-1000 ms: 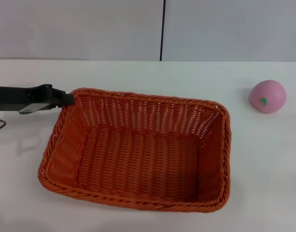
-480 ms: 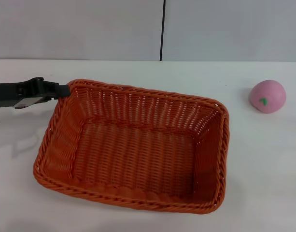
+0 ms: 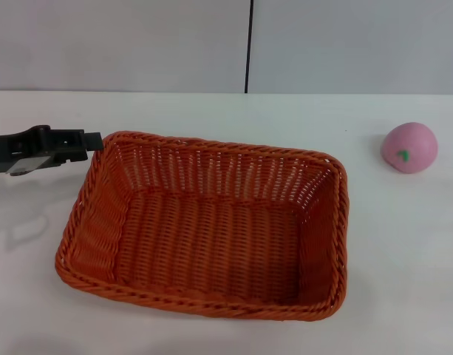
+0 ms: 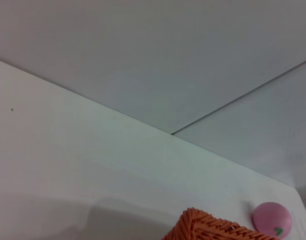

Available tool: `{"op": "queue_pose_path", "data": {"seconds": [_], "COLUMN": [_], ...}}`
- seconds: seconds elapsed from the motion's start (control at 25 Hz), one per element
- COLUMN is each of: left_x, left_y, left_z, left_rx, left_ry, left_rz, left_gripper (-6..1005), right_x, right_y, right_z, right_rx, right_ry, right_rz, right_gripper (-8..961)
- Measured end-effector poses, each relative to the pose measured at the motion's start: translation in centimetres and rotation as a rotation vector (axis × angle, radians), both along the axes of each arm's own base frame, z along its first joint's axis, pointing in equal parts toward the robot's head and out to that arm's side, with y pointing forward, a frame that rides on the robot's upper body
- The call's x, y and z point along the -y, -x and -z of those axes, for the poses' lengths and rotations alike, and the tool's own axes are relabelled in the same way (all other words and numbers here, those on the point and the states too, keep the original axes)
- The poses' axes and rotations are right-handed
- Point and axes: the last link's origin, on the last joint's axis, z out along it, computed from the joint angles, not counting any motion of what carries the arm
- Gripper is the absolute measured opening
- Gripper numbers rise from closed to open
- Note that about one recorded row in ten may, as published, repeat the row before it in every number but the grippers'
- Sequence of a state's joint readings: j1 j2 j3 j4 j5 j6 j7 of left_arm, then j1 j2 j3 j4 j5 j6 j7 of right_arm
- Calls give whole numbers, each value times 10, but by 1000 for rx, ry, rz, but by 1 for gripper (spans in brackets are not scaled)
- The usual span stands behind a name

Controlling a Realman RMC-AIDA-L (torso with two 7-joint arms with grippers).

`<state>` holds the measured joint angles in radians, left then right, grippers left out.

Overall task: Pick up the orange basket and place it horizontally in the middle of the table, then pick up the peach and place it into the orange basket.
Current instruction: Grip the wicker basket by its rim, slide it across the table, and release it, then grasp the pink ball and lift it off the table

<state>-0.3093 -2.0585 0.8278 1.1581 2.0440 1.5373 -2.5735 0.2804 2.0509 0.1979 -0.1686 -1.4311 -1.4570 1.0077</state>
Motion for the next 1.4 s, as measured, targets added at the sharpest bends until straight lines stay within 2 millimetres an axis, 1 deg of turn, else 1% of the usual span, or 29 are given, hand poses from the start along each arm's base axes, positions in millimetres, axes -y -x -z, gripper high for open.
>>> {"op": "queue_pose_path", "data": {"seconds": [0.04,0.08,0.28,0.32,0.36,0.4,0.44,0.48,0.52,0.56,0.72,0.76,0.8,0.84,0.88,0.92,0.96,1.0,1.08,1.12,1.16,1.2,1.24,1.28,1.32,1.36,1.4], "left_x": [0,4,6,4,4,2,2,-7,-11,-11,-11,-15,-15,-18,-18,-18,-19,-19,-18,-13,-11,-11,-11,-9,-9,-7,-6], "left_y": [0,2,3,4,4,3,3,-2,-3,-3,-3,-4,-4,-7,-7,-7,-15,-15,-17,-24,-26,-26,-26,-27,-27,-29,-30], "left_z": [0,-4,-7,-15,-15,-19,-19,-25,-21,-21,-21,-8,-8,5,5,5,18,18,20,24,24,24,24,23,23,22,22], "left_rx": [0,17,18,30,30,52,52,127,145,145,145,157,157,142,142,142,94,94,88,94,102,102,102,105,105,103,101], "left_ry": [0,-4,-17,-84,-84,-130,-130,-295,-373,-373,-373,-502,-502,-566,-566,-566,-612,-612,-627,-701,-728,-728,-728,-745,-745,-759,-763], "left_rz": [0,-2,25,84,84,122,122,271,345,345,345,470,470,554,554,554,692,692,724,815,838,838,838,855,855,891,907], "left_gripper": [276,292,460,459,459,458,458,458,457,457,454,454,454,453,453,452,452,451,450,449,449,448,447,447,446,445,444], "right_x": [0,0,-1,-2,-5,-5,-9,-11,-14,-14,-20,-20,-20,-21,-23,-23,-30,-30,-38,-43,-52,-52,-57,-65,-65,-72,-72], "right_y": [0,0,4,5,9,9,13,17,24,24,38,43,43,49,59,59,70,70,77,81,86,86,88,93,93,97,97], "right_z": [0,0,0,-1,-5,-5,-11,-14,-19,-19,-34,-41,-41,-48,-61,-61,-70,-70,-76,-78,-78,-78,-78,-77,-77,-74,-74], "right_rx": [0,0,7,13,29,29,59,83,134,134,189,200,200,203,214,214,237,237,265,282,307,307,317,343,343,377,377], "right_ry": [0,0,13,19,40,40,78,107,167,167,326,377,377,427,539,539,670,670,804,859,953,953,987,1069,1069,1158,1158], "right_rz": [0,-1,-29,-42,-73,-73,-117,-143,-194,-194,-308,-351,-351,-389,-441,-441,-457,-457,-434,-417,-389,-389,-383,-366,-366,-342,-342], "right_gripper": [685,685,685,685,685,685,685,685,685,685,684,684,684,684,684,684,684,684,684,684,684,684,684,684,684,684,684]}}
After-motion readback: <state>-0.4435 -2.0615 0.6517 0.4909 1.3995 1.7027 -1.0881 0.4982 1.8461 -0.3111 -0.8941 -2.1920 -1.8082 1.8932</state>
